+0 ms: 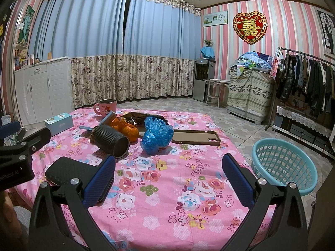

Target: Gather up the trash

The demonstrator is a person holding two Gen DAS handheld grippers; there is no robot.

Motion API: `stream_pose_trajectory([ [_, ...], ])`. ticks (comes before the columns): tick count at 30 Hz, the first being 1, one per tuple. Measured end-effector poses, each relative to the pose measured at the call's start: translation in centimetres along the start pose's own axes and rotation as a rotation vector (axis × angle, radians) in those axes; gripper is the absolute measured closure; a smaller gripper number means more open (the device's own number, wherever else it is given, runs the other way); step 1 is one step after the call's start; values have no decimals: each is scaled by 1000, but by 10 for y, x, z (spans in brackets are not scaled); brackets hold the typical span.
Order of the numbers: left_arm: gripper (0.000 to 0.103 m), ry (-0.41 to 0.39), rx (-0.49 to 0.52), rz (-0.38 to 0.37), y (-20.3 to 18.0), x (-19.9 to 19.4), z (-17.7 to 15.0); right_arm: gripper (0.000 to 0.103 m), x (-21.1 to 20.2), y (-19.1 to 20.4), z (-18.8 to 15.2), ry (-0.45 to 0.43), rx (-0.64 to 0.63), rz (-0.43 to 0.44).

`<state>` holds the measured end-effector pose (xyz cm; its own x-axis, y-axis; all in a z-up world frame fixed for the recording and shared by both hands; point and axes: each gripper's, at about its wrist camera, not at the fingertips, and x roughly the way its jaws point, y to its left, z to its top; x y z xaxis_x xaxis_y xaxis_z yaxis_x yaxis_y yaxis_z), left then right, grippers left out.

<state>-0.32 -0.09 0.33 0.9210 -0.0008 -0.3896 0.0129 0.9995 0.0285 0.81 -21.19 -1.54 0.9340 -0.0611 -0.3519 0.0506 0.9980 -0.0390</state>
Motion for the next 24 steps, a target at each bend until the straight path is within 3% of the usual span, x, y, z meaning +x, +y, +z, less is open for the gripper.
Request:
stream_pose_trajectory([
  [24, 5, -5, -6, -8, -2, -4, 6, 4, -1, -1, -1, -1, -1, -2],
])
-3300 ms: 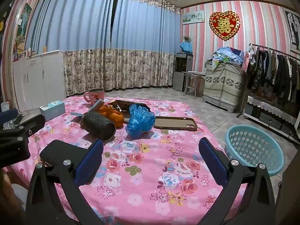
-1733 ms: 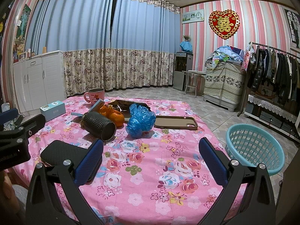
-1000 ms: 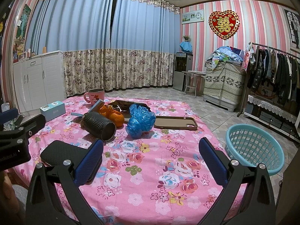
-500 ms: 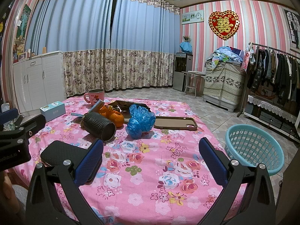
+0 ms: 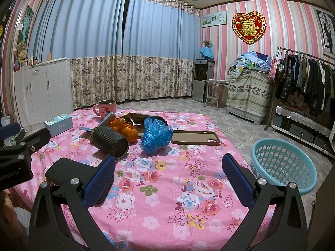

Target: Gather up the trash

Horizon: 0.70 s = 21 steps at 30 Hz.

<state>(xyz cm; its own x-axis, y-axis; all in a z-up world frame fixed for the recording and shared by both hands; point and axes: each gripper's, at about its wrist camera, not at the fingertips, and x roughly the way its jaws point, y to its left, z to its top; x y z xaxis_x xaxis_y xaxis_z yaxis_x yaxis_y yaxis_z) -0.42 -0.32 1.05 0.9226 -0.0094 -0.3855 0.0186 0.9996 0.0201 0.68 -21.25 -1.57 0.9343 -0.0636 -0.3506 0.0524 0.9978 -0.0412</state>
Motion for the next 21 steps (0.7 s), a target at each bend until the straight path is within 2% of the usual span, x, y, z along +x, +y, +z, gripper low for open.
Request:
stream_pose_trajectory([
  [7, 5, 19, -17, -4, 2, 3, 1, 4, 0, -3, 5, 8, 14, -5],
  [15, 5, 122, -66, -19, 24, 40, 9, 4, 14, -23, 14, 31, 50, -36],
  [18, 5, 108, -33, 24, 28, 53, 23, 4, 24, -27, 25, 21, 40, -45],
  [21, 5, 76, -13, 27, 28, 64, 47, 4, 34, -30, 43, -9, 19, -77],
])
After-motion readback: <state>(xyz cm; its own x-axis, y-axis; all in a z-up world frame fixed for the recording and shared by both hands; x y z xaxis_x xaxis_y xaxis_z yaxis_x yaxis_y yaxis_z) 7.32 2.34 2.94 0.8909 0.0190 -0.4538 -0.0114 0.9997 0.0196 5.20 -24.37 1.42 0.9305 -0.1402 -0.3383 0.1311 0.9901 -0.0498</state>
